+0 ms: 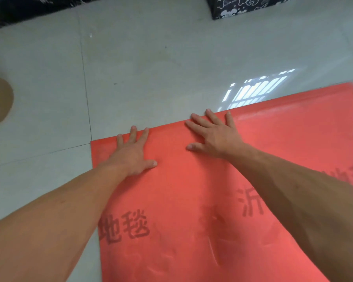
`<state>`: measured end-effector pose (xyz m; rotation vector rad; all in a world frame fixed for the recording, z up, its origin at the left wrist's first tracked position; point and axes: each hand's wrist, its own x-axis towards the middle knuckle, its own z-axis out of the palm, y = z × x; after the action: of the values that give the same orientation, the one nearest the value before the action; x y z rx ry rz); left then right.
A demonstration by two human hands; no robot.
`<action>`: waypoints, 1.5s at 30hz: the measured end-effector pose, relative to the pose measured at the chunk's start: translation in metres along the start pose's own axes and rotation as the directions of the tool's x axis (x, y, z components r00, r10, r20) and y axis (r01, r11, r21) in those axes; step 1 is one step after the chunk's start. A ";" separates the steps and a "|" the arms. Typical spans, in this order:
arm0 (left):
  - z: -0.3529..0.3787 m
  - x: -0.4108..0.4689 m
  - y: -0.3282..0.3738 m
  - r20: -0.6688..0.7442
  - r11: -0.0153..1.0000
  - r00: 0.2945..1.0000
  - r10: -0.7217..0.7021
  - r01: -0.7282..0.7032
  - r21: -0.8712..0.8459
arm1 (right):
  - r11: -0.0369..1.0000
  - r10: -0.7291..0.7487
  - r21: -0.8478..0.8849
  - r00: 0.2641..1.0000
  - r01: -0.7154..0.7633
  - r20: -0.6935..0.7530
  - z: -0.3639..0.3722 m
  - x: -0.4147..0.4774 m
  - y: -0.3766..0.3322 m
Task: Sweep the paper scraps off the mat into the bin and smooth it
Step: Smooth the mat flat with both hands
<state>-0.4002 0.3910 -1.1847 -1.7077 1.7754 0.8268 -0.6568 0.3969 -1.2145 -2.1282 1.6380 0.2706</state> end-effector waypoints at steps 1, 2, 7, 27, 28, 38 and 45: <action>0.000 0.000 0.000 -0.005 1.000 1.000 -0.002 0.002 0.002 | 1.000 0.029 -0.003 1.000 -0.029 -0.007 -0.001 -0.004 0.012; 0.000 0.000 0.000 -0.009 1.000 1.000 -0.003 0.003 0.010 | 0.998 0.059 -0.007 0.998 -0.059 -0.013 -0.001 -0.008 0.023; 0.001 0.002 -0.001 0.004 1.000 1.000 -0.005 0.005 0.024 | 0.976 0.215 -0.018 0.976 -0.216 -0.042 -0.002 -0.021 0.051; 0.013 0.006 0.062 -0.049 0.999 0.999 -0.015 0.017 0.040 | 0.909 0.406 0.157 0.905 -0.386 -0.127 0.007 -0.034 0.099; 0.012 0.009 0.059 -0.044 0.999 0.999 0.003 -0.001 0.047 | 0.912 0.402 0.151 0.905 -0.382 -0.140 0.009 -0.033 0.100; 0.006 0.009 0.052 -0.023 1.000 1.000 0.000 0.000 0.007 | 0.914 0.389 0.163 0.916 -0.370 -0.100 0.003 -0.027 0.103; -0.001 0.005 0.091 -0.016 0.988 1.000 0.016 -0.013 0.154 | 0.908 0.399 0.176 0.913 -0.380 -0.083 0.002 -0.026 0.101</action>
<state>-0.4909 0.3879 -1.1821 -1.6084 1.8152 0.6641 -0.7605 0.4000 -1.2281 -1.7157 2.0783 0.1313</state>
